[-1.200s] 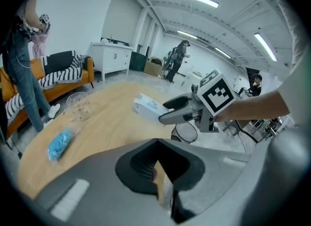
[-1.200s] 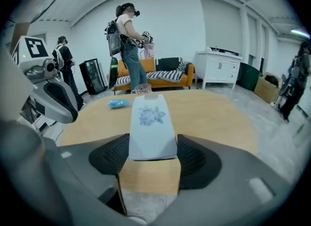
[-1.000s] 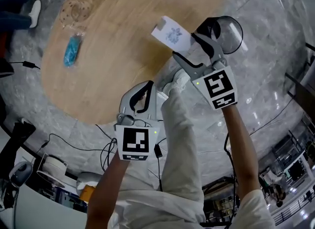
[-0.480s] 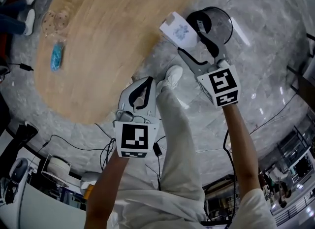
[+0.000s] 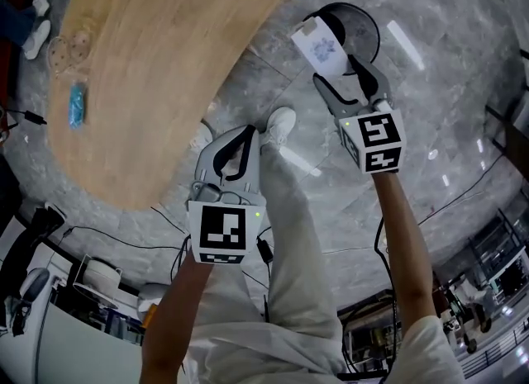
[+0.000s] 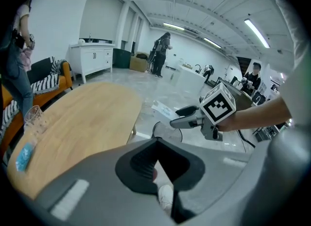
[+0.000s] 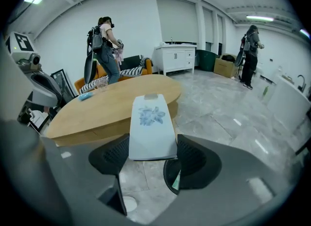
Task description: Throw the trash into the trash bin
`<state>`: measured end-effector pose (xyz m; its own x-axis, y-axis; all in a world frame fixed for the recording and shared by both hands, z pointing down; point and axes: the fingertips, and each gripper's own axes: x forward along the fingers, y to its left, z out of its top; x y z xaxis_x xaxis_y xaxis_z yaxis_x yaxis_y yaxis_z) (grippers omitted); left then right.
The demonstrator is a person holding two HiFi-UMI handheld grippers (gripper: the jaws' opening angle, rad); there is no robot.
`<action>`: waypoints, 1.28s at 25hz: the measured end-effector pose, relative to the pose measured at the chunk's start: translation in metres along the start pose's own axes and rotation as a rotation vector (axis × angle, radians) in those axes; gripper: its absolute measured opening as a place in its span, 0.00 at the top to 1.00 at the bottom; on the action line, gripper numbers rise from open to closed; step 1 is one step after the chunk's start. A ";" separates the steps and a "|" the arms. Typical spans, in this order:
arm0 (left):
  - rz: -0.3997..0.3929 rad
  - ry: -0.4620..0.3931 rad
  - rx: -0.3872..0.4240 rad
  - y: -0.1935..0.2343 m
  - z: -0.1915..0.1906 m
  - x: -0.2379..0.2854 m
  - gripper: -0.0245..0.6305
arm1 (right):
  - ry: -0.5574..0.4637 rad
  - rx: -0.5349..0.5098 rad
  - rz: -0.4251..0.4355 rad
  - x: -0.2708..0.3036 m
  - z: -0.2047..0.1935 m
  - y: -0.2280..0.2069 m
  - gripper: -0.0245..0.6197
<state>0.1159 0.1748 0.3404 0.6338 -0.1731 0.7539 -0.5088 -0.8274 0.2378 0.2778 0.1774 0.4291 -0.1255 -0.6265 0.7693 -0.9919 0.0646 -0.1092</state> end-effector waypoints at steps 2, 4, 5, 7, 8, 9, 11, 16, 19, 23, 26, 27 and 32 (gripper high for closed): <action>-0.004 0.007 0.000 -0.010 0.005 0.012 0.96 | 0.012 0.019 -0.022 0.000 -0.012 -0.019 0.45; -0.009 0.012 -0.003 -0.017 0.010 0.026 0.96 | 0.024 0.041 -0.041 0.004 -0.023 -0.038 0.45; -0.013 0.014 -0.005 -0.020 0.011 0.033 0.96 | 0.030 0.053 -0.048 0.006 -0.028 -0.047 0.45; -0.020 0.021 -0.008 -0.026 0.011 0.044 0.96 | 0.044 0.072 -0.057 0.010 -0.037 -0.058 0.45; -0.023 0.024 -0.010 -0.028 0.010 0.048 0.96 | 0.050 0.079 -0.058 0.013 -0.041 -0.061 0.45; -0.024 0.025 -0.013 -0.028 0.008 0.052 0.96 | 0.055 0.083 -0.061 0.017 -0.045 -0.064 0.45; -0.030 0.028 -0.024 -0.028 0.003 0.062 0.96 | 0.066 0.088 -0.070 0.026 -0.056 -0.069 0.45; -0.047 0.048 -0.035 -0.032 -0.010 0.086 0.96 | 0.101 0.101 -0.085 0.048 -0.084 -0.082 0.45; -0.054 0.065 -0.036 -0.035 -0.016 0.098 0.96 | 0.129 0.108 -0.090 0.061 -0.102 -0.090 0.45; -0.054 0.088 -0.039 -0.037 -0.023 0.112 0.96 | 0.180 0.131 -0.084 0.082 -0.130 -0.098 0.45; -0.054 0.094 -0.047 -0.036 -0.026 0.117 0.96 | 0.219 0.136 -0.081 0.097 -0.151 -0.103 0.45; -0.059 0.097 -0.048 -0.038 -0.027 0.115 0.96 | 0.234 0.139 -0.082 0.100 -0.156 -0.103 0.45; -0.071 0.112 -0.043 -0.044 -0.033 0.111 0.96 | 0.292 0.166 -0.080 0.114 -0.183 -0.105 0.45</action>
<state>0.1894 0.2096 0.4341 0.6014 -0.0518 0.7973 -0.4911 -0.8111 0.3177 0.3639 0.2412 0.6435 -0.0716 -0.3745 0.9244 -0.9853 -0.1178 -0.1241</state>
